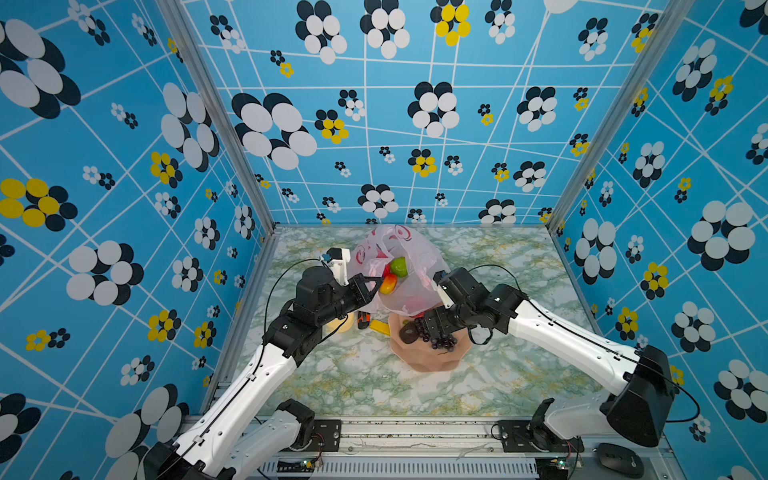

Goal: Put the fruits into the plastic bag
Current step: 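Lower the right gripper over the bowl toward the red apple, then close the right gripper on the red apple in the bowl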

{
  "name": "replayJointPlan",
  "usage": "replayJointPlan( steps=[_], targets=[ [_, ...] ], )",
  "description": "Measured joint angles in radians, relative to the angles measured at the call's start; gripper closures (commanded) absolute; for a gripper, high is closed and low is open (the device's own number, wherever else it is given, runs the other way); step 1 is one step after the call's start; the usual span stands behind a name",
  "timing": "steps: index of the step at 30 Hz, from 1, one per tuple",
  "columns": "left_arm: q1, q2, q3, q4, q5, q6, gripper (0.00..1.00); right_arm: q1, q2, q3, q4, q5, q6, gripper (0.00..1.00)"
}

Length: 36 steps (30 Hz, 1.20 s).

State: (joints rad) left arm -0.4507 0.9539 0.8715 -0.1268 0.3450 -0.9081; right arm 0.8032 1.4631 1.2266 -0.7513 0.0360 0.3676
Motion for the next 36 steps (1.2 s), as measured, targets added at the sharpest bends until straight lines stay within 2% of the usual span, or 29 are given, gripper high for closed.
replayJointPlan(
  steps=[13,26,36],
  targets=[
    [0.000,-0.002,0.000,-0.008,0.000,0.000,1.00,0.000,0.193,0.133,0.017,0.016,-0.069,0.01],
    [0.000,0.001,0.003,-0.028,0.007,0.000,1.00,-0.051,0.293,0.233,0.006,0.021,-0.133,0.01],
    [0.000,-0.002,0.009,-0.028,0.006,-0.001,1.00,-0.083,0.351,0.351,-0.007,-0.031,-0.159,0.01]
  ],
)
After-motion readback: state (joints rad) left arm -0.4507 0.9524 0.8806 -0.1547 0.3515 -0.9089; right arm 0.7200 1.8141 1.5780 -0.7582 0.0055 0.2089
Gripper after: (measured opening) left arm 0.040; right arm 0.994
